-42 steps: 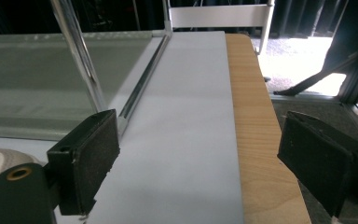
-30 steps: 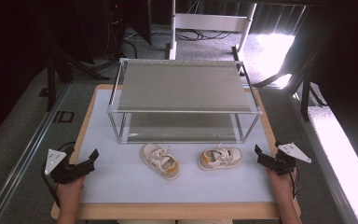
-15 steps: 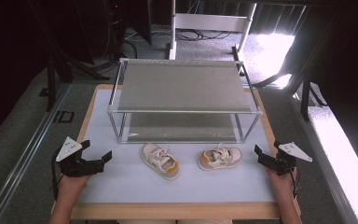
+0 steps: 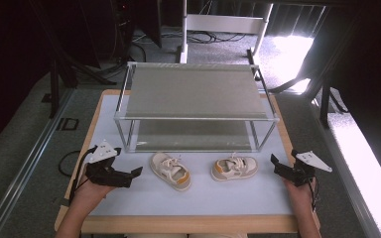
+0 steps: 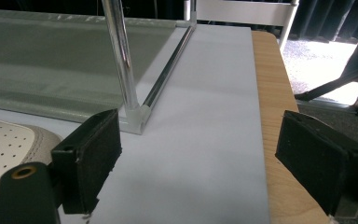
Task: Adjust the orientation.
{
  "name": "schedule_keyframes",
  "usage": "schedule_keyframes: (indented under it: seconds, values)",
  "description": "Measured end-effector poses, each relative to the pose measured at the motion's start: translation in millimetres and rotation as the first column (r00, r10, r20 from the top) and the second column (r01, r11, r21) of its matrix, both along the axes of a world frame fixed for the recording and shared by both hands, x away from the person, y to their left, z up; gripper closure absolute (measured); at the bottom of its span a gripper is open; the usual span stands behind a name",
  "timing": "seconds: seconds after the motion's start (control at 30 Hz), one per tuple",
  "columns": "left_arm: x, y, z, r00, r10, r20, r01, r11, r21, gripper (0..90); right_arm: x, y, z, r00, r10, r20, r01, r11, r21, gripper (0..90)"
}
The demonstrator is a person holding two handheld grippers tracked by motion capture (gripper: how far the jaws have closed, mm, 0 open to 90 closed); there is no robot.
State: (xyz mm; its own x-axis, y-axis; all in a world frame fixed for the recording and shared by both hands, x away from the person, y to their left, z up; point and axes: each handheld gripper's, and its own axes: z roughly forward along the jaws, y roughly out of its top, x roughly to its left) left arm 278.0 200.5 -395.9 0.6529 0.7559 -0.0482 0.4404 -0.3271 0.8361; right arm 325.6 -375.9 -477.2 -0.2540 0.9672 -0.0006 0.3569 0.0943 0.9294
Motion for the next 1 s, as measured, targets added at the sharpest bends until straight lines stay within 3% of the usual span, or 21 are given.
schedule_keyframes:
  seconds: [0.17,0.37,0.6,0.7,1.0]
  values:
    - [1.2,-19.3,0.9,0.9977,-0.062,-0.028,0.063,0.9969,0.048,0.0,0.1,-0.3,0.0,1.0000,0.002,0.000,-0.002,1.000,0.002,13.6]
    - [4.8,-38.8,-0.7,0.9896,-0.120,-0.079,0.127,0.9871,0.097,0.0,0.2,0.0,-0.1,1.0000,0.006,-0.001,-0.006,1.000,0.002,13.7]
    - [7.6,-60.1,-3.1,0.9735,-0.185,-0.134,0.204,0.9684,0.143,0.0,0.2,0.1,-0.1,1.0000,0.009,-0.002,-0.009,1.000,-0.002,13.8]
    - [7.5,-66.8,-3.1,0.9695,-0.201,-0.140,0.222,0.9633,0.151,0.0,0.2,0.3,-0.1,0.9999,0.010,-0.002,-0.010,1.000,-0.002,14.0]
    - [9.4,-98.4,-6.5,0.9467,-0.274,-0.170,0.301,0.9392,0.165,0.0,0.3,0.4,-0.2,0.9999,0.013,-0.001,-0.013,1.000,-0.006,14.1]
